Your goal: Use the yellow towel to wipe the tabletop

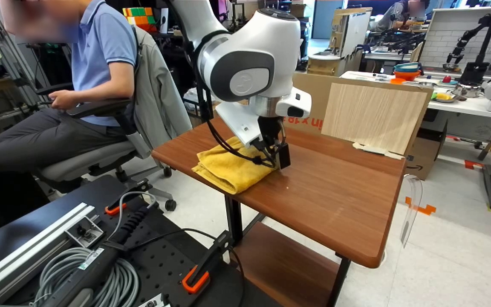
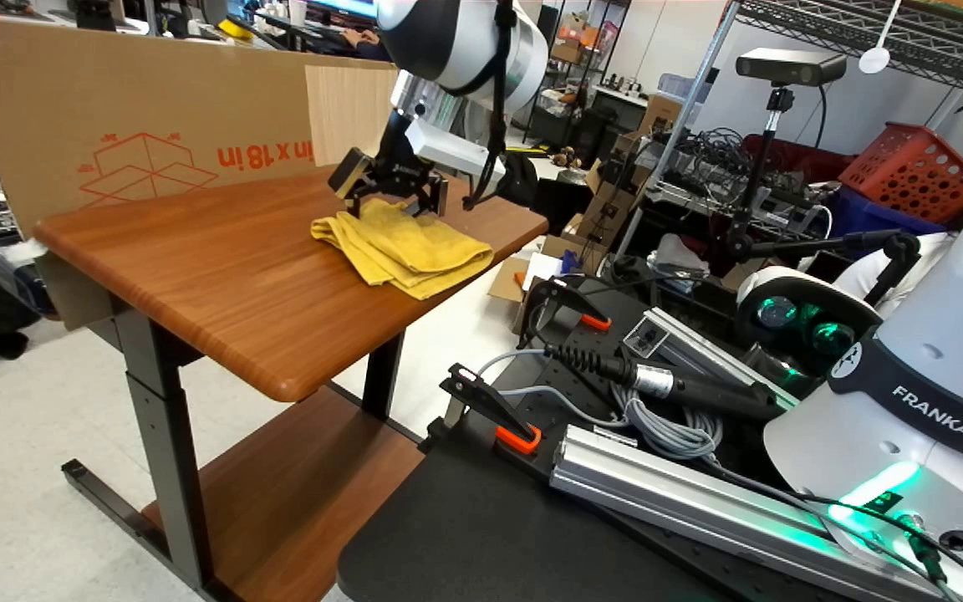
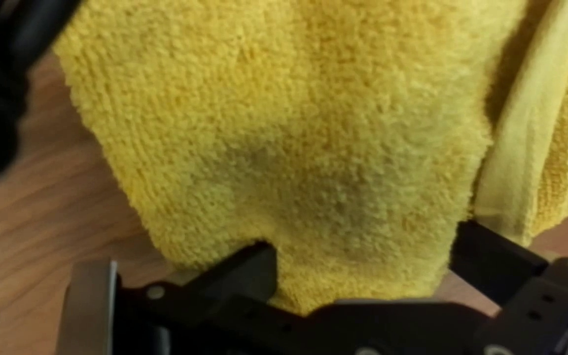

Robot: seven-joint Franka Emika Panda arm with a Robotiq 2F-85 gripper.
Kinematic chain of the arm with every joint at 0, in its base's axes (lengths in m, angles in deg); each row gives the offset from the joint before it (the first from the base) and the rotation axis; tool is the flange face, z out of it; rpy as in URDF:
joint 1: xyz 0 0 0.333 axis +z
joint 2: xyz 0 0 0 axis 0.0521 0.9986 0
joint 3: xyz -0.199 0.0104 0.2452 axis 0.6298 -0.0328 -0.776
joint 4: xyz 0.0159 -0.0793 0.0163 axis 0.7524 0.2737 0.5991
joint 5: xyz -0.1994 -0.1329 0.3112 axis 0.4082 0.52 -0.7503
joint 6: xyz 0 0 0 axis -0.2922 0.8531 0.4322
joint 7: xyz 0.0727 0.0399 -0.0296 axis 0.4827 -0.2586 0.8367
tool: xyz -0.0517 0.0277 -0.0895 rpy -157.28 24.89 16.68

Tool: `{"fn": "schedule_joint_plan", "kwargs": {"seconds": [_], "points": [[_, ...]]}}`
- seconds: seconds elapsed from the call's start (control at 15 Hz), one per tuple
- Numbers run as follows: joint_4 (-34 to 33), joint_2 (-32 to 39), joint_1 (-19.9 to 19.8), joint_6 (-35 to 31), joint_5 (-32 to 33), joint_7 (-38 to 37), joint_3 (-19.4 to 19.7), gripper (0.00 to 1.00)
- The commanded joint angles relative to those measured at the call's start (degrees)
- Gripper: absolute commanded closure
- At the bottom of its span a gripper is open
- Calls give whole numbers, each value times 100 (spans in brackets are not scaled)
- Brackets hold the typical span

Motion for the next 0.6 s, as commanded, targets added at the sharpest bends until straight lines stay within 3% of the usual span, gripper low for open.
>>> {"fn": "schedule_joint_plan", "kwargs": {"seconds": [0.0,0.13,0.27,0.4,0.53], "points": [[8,255,195,-123,-38,-52,-198,0],[80,367,59,-296,-249,235,-607,0],[55,573,-258,-752,-607,648,-1265,0],[-265,980,-561,-1326,-928,913,-1909,0],[-696,1450,-778,-1845,-825,884,-2326,0]]}}
